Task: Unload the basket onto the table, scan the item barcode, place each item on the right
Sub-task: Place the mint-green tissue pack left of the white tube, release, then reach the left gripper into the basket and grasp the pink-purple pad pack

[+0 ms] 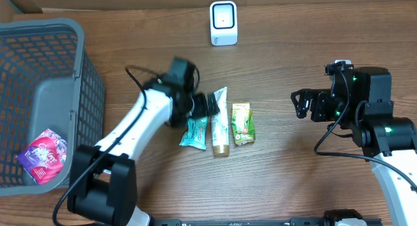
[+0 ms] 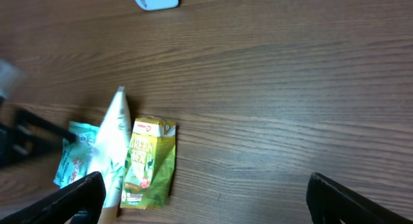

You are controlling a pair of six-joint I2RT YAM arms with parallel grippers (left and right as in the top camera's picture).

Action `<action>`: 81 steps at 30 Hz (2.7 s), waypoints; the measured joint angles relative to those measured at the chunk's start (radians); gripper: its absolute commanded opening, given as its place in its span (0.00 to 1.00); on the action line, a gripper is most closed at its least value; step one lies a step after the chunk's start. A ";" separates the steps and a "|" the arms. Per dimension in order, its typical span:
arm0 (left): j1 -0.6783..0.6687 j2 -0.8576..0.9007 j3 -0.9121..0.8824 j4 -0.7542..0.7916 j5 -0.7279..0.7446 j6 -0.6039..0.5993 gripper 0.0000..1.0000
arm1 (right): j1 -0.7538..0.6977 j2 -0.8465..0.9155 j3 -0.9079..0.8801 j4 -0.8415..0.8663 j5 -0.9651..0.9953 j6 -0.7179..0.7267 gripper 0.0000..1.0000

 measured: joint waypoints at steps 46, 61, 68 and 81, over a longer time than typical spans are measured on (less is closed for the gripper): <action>1.017 -0.266 -0.047 -0.175 -0.414 0.241 1.00 | 0.000 0.000 0.000 0.001 0.000 0.000 1.00; 1.017 -0.264 -0.217 0.123 -0.498 0.358 0.97 | 0.000 0.000 0.000 0.001 0.000 0.000 1.00; 1.017 -0.137 -0.217 0.126 -0.531 0.406 0.97 | 0.000 0.000 0.000 0.001 0.000 0.000 1.00; 1.022 -0.024 -0.208 0.131 -0.616 0.423 0.08 | 0.000 0.000 0.000 0.001 0.000 0.000 1.00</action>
